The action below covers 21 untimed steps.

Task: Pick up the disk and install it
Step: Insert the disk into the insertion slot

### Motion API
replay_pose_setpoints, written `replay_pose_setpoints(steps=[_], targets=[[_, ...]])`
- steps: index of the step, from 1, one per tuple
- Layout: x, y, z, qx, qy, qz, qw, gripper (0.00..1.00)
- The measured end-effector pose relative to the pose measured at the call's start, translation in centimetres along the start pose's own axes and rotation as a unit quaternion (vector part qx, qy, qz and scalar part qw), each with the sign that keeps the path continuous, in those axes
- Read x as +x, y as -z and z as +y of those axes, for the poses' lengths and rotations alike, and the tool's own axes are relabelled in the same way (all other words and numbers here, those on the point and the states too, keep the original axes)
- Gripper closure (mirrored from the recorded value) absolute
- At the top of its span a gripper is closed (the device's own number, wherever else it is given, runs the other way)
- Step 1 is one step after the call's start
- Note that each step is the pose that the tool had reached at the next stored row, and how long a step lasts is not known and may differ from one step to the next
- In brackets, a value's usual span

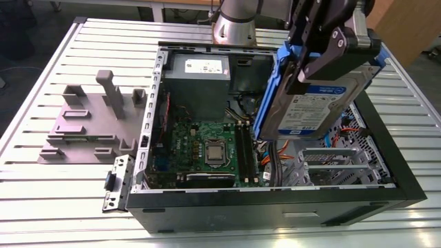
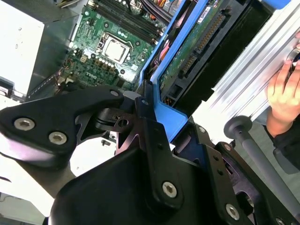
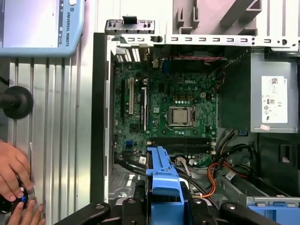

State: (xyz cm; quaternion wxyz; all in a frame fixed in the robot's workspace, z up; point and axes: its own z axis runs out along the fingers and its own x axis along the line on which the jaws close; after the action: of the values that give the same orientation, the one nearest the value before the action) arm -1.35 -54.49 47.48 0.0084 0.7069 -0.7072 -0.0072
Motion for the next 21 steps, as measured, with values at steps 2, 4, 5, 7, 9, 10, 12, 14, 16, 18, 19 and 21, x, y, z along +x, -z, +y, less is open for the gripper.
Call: replay_pose_setpoints(steps=[2, 4, 5, 7, 9, 10, 12, 14, 16, 18, 19, 21], targets=[[0.04, -0.04, -0.26, 0.0000, 0.000, 0.0000, 1.00000, 0.63], [0.06, -0.08, -0.53, 0.0000, 0.000, 0.0000, 1.00000, 0.63], [0.07, -0.11, -0.67, 0.0000, 0.000, 0.0000, 1.00000, 0.63], [0.10, -0.13, -0.89, 0.0000, 0.000, 0.0000, 1.00000, 0.63], [0.13, -0.18, -1.07, 0.0000, 0.000, -0.0001, 1.00000, 0.63], [0.16, -0.20, -1.14, 0.0000, 0.000, -0.0001, 1.00000, 0.63], [0.26, -0.25, -1.29, 0.0000, 0.000, 0.0000, 1.00000, 0.63], [0.45, -0.35, -1.41, 0.0000, 0.000, -0.0001, 1.00000, 0.63], [0.62, -0.43, -1.54, 0.0000, 0.000, 0.0000, 1.00000, 0.63], [0.71, -0.53, -1.70, 0.0000, 0.000, -0.0001, 1.00000, 0.63], [0.76, -0.57, -1.80, 0.0000, 0.000, 0.0000, 1.00000, 0.63], [0.83, -0.66, -2.00, 0.0000, 0.000, 0.0000, 1.00000, 0.63]])
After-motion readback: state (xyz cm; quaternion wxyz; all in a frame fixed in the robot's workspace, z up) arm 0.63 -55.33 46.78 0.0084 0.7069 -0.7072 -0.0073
